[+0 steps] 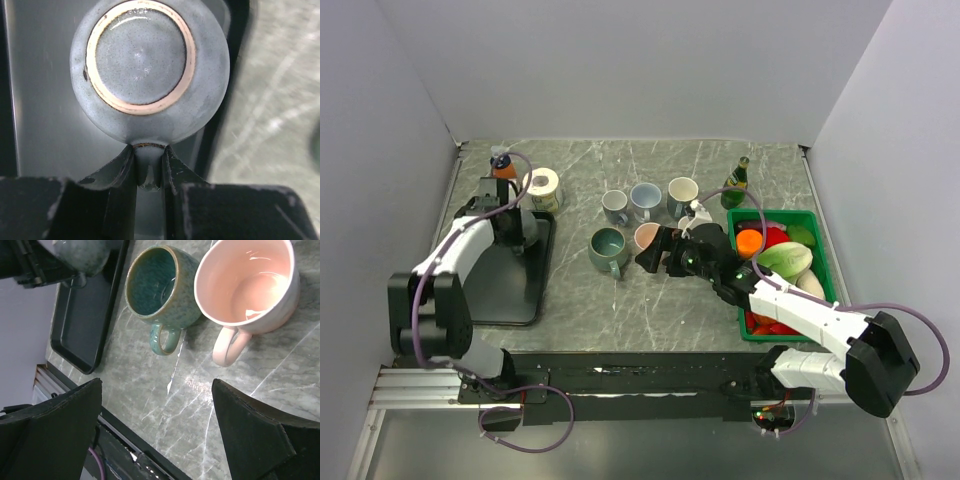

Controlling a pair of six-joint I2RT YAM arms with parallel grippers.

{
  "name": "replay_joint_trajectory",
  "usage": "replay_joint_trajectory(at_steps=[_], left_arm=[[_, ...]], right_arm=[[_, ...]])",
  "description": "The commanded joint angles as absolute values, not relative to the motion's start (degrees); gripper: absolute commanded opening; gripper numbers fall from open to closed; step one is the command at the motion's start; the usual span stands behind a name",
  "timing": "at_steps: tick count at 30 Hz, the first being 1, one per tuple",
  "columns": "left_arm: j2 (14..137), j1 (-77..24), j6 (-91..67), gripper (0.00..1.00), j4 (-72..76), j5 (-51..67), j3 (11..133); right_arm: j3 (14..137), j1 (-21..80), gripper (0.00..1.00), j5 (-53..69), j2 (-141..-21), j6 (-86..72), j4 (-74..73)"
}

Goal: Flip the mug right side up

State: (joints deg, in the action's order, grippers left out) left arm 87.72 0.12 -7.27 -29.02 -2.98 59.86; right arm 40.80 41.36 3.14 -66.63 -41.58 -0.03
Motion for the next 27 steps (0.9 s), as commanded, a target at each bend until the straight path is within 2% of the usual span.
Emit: replay_joint_trajectory(at_steps=[1, 9, 10, 15, 18, 19, 22, 27], left_arm=[[75.3, -1.4, -17.6, 0.01, -34.1, -4.8, 64.8], [59.2, -1.4, -27.8, 0.01, -33.5, 10.7, 64.3], [55.5, -1.4, -29.2, 0.01, -31.6, 15.9, 63.6], [46.0, -1.4, -40.7, 0.01, -16.6, 31.0, 56.5], [40.9, -1.6, -48.8, 0.01, -1.9, 39.3, 51.1], [38.4, -1.8, -51.0, 0.01, 5.5, 40.8, 49.8], [35.3, -1.9, -58.1, 0.01, 14.0, 43.9, 46.1], [34.1, -2.2, -61.2, 0.01, 17.3, 45.3, 46.7]], right_arm=[[41.5, 41.2, 0.96, 5.2, -64.5, -42.1, 2.4], [44.5, 42.7, 0.95, 12.0, -65.1, -43.2, 5.1], [44.6, 43.1, 0.95, 13.6, -65.1, -43.4, 7.4], [44.6, 46.0, 0.95, 19.7, -65.6, -44.4, 19.7], [44.8, 48.2, 0.95, 21.3, -66.0, -44.7, 27.8], [45.1, 49.5, 0.95, 21.4, -66.1, -44.6, 29.3], [47.2, 50.8, 0.95, 21.6, -66.6, -43.2, 33.3], [51.9, 51.9, 0.95, 23.6, -69.2, -43.0, 38.9]])
